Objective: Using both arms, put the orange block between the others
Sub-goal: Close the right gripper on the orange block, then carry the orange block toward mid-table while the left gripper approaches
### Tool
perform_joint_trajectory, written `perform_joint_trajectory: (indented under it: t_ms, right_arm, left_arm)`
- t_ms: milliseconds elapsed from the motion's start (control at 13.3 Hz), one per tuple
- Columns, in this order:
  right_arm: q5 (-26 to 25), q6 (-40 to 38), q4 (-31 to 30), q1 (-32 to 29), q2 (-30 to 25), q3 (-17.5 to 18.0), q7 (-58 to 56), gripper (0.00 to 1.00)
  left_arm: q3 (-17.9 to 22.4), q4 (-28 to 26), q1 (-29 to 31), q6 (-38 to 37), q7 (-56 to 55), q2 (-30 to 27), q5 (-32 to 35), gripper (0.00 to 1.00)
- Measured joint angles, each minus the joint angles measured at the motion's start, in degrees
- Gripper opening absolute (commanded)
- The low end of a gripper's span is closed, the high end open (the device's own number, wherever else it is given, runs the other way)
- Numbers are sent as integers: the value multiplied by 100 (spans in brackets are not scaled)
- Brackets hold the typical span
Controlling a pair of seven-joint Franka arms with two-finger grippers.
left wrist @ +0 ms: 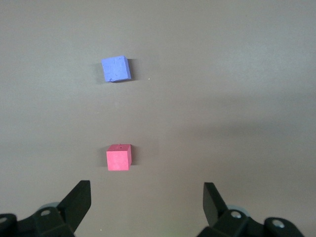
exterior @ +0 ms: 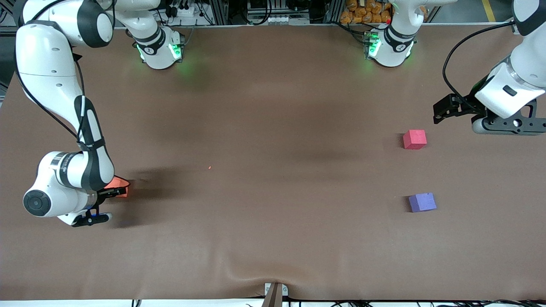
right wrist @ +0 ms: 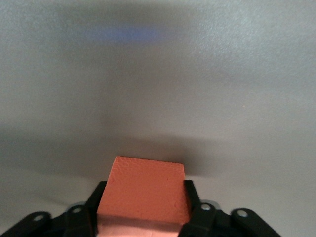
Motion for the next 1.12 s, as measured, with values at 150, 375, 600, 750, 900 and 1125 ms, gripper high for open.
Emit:
perform_joint_trajectory:
  t_ms: [150,375,600,750,900,1125]
  right_arm:
    - [2,-36,16,3,-2,5,0,53]
    - [295,-42,114,25,-13,38,0,51]
    - [794,-51,407,251,-106,83,-1,50]
    - [1098,-68,475,539,-192,98,6,50]
    - [1610,-85,484,899,-257,105,52,50]
    - [2190,-90,489,1435,-263,122,338,47]
  left_arm:
    - [3,0,0,0,0,0,0,100]
    - [4,0,0,0,0,0,0,100]
    - [32,-5,6,0,0,64,117,100]
    - [56,-8,103,71,-8,217,280,100]
    - [67,-11,408,274,-9,515,348,100]
    - [63,-3,922,431,67,959,142,100]
